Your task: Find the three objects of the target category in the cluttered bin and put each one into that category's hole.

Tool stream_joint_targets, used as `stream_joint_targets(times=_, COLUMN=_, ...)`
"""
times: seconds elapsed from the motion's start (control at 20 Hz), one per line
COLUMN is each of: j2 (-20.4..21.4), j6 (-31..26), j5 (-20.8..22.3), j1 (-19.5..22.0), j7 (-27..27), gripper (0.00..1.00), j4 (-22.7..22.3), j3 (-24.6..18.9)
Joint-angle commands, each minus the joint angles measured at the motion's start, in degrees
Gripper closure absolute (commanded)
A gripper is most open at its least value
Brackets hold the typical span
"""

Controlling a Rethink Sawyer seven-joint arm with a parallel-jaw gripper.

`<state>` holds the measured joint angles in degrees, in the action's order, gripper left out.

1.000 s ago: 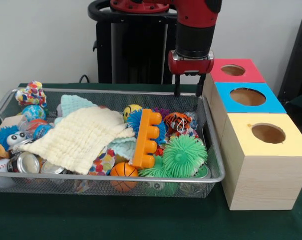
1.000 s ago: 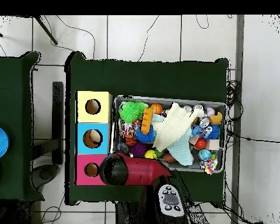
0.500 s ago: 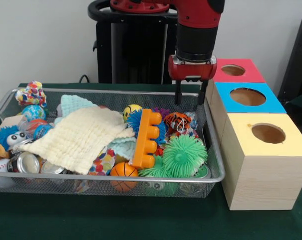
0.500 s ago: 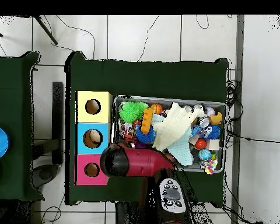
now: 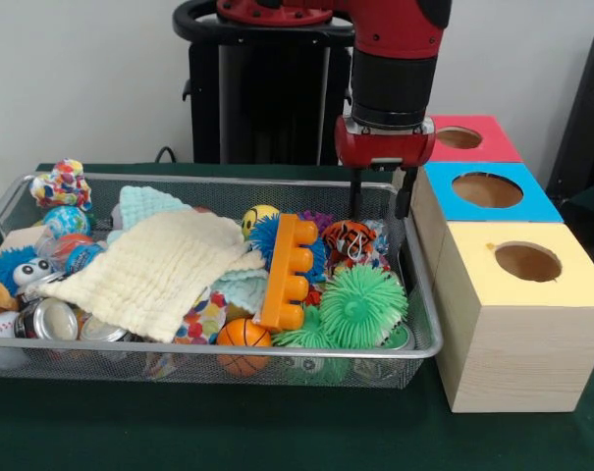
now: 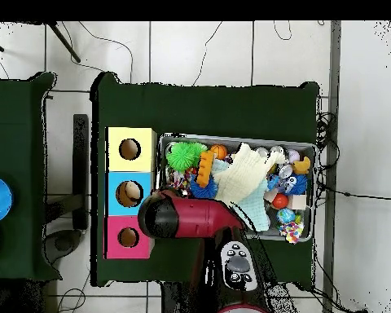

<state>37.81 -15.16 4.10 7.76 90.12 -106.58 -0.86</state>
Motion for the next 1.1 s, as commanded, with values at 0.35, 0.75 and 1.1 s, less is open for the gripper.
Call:
stream_joint_targets(times=0.35, j2=-5.77, j6=-9.15, j5=-1.30, j1=-2.37, j7=7.39, gripper=0.00, j4=7.69, j3=-0.50)
stream_joint_targets(times=0.75, j2=-8.03, j6=-7.65, j5=-1.02, j1=-3.66, j7=8.58, gripper=0.00, j4=8.84, j3=0.42)
stream_joint_targets(times=1.1, j2=-7.80, j6=-6.78, j5=0.94, j1=-3.78, j7=7.07, gripper=0.00, j4=7.91, j3=2.41)
